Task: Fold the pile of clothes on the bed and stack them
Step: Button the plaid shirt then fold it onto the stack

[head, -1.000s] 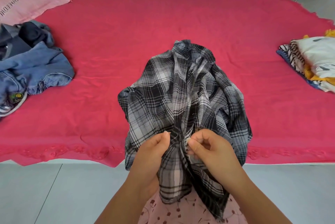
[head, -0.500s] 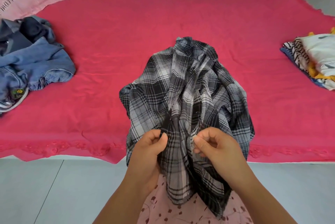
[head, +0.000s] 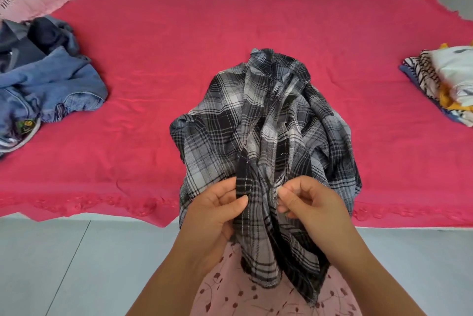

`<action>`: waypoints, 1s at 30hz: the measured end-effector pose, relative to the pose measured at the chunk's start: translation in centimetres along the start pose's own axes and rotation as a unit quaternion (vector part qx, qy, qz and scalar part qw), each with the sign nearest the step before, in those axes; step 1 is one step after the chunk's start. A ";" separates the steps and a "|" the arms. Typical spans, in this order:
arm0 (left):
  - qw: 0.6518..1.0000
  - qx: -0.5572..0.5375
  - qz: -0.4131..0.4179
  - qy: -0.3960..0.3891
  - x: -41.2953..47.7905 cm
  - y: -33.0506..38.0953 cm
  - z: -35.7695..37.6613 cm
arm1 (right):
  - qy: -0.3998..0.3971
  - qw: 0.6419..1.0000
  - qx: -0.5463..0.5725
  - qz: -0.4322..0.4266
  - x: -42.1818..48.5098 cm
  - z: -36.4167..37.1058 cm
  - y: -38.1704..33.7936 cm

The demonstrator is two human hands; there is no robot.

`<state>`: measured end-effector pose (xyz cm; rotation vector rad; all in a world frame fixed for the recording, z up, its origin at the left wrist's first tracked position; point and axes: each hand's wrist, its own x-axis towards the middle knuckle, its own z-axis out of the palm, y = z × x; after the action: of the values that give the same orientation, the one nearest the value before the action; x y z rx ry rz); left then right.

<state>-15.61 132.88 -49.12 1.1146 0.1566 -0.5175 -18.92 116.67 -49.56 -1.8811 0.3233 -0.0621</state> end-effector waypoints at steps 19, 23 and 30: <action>1.000 -0.010 -0.020 0.011 -0.4 -0.1 -0.6 | -0.016 0.998 0.064 0.024 -0.1 -0.4 -0.2; 1.000 0.012 -0.022 0.013 -0.6 0.1 -0.7 | -0.009 0.996 0.085 0.032 -0.2 -0.7 -0.4; 0.999 0.017 -0.025 0.017 -0.4 0.1 -1.2 | 0.001 0.995 0.089 0.039 -0.2 -1.1 -0.7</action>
<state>-15.71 134.13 -49.44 1.1548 0.2061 -0.5482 -19.20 115.93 -48.54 -1.6913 0.3795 -0.0382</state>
